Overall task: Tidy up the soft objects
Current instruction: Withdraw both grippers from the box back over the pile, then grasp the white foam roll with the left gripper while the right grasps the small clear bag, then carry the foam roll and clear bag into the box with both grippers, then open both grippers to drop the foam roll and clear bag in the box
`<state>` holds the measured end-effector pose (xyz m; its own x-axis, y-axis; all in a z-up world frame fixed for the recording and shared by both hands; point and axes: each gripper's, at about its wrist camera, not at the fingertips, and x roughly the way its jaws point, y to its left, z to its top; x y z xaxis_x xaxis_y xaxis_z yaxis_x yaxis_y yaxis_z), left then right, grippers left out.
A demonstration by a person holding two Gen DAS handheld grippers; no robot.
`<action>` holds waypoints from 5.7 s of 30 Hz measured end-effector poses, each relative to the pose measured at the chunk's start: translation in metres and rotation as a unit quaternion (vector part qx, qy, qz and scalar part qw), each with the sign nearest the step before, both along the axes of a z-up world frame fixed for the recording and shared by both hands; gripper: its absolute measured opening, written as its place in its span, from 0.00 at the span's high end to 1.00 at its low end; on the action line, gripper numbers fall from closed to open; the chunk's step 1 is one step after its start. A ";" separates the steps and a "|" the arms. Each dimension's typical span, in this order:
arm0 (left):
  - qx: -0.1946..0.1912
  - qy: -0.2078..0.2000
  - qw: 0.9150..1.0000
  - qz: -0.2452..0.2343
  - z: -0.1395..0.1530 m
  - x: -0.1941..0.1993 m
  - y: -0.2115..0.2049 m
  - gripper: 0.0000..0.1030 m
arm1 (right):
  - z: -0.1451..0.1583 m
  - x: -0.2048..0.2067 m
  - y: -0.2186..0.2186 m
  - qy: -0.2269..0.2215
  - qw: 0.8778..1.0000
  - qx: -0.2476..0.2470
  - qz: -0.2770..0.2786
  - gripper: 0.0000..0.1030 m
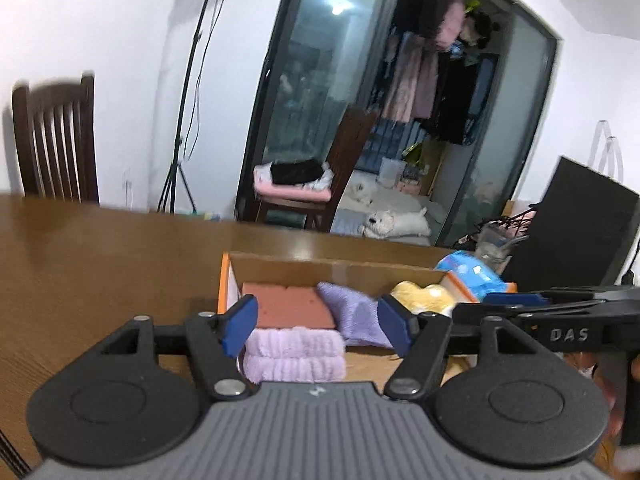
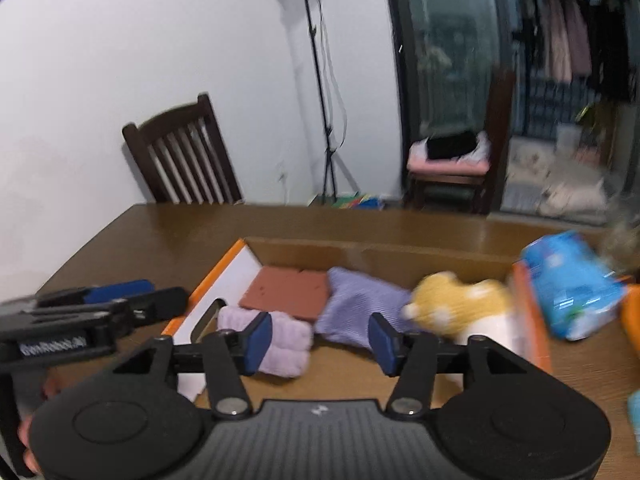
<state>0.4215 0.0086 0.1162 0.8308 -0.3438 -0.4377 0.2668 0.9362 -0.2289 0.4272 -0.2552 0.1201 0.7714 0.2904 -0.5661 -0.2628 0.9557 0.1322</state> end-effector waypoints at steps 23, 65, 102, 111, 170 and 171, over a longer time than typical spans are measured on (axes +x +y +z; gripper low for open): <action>0.059 -0.128 0.990 -0.010 -0.008 -0.285 -0.021 0.06 | -0.016 -0.291 -0.024 -0.155 0.985 -0.062 0.030 0.33; 0.018 -0.014 1.000 -0.003 -0.093 -0.220 -0.034 0.15 | -0.106 -0.270 -0.016 -0.091 0.995 0.008 -0.029 0.39; -0.008 -0.028 1.000 -0.011 -0.079 -0.266 -0.030 0.68 | -0.088 -0.279 -0.007 -0.148 0.989 -0.023 -0.012 0.85; -0.012 -0.058 0.998 -0.029 -0.070 -0.312 -0.035 0.67 | -0.085 -0.333 -0.008 -0.165 0.986 -0.012 -0.011 0.85; 0.031 -0.029 0.998 0.052 -0.027 -0.084 0.012 0.40 | -0.037 -0.076 -0.028 -0.056 0.995 0.080 0.006 0.48; 0.035 -0.034 0.997 0.054 -0.024 -0.090 0.014 0.40 | -0.034 -0.084 -0.034 -0.060 0.995 0.077 0.000 0.46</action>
<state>0.3313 0.0223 0.0925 0.8903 -0.2208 -0.3984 0.1756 0.9734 -0.1469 0.3434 -0.2894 0.0866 0.8309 0.3672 -0.4180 -0.2861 0.9263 0.2450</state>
